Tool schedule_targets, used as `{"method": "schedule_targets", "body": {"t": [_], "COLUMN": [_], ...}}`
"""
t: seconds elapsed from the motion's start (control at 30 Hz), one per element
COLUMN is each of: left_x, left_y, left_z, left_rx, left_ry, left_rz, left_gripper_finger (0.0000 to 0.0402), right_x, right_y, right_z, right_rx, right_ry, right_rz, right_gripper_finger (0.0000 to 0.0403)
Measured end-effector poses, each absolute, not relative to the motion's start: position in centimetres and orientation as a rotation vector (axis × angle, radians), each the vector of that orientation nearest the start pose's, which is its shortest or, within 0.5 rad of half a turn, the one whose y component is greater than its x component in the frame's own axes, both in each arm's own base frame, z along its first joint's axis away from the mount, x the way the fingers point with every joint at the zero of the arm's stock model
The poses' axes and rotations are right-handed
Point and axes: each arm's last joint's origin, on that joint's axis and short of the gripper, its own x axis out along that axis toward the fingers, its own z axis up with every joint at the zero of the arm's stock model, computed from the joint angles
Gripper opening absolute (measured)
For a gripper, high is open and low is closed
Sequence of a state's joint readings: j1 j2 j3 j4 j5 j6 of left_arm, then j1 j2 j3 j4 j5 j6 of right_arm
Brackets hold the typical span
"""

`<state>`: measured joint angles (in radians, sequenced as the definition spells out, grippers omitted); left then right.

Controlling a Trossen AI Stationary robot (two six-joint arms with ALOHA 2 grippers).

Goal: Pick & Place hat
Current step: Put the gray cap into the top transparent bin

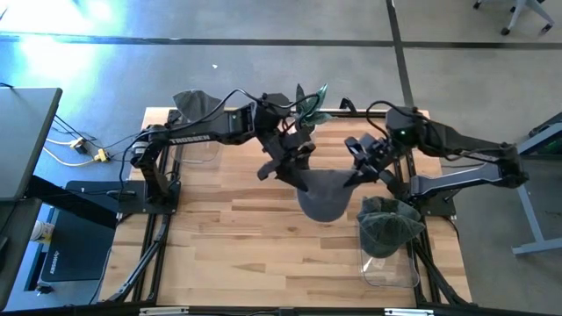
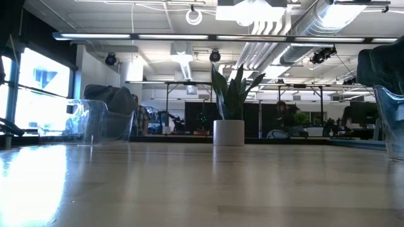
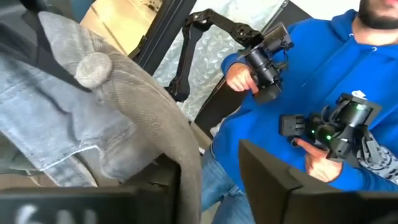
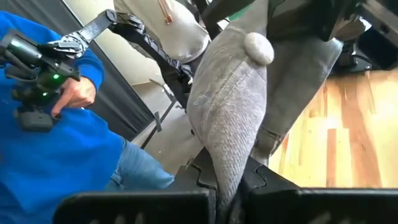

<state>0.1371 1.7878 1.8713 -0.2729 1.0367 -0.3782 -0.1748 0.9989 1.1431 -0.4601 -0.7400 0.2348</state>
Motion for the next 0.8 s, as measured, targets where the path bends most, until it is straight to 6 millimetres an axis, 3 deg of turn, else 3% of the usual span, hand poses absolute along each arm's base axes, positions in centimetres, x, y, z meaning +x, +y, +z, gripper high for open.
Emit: {"method": "schedule_targets", "body": {"t": [0.27,0.4,0.6,0.8], "left_x": [39.6,39.6,39.5,40.1], "left_y": [2.9,2.8,2.9,3.5], "left_z": [43.0,43.1,42.9,42.2], "left_rx": [-0.434,-0.424,-0.485,-0.519], "left_ry": [0.302,0.292,0.334,0.355], "left_rz": [-0.917,-0.929,-0.922,-0.886], "left_gripper_finger": [0.0009,0.0015,0.0022,0.0094], "right_x": [19.1,19.7,20.5,20.9], "right_y": [-0.7,-0.2,-0.4,-0.6], "right_z": [40.3,40.7,40.1,39.7], "right_rx": [0.384,0.371,0.354,0.317], "right_ry": [0.291,0.254,0.269,0.275], "right_rz": [0.666,0.715,0.619,0.552], "right_gripper_finger": [0.0002,0.0001,0.0001,0.0001]}}
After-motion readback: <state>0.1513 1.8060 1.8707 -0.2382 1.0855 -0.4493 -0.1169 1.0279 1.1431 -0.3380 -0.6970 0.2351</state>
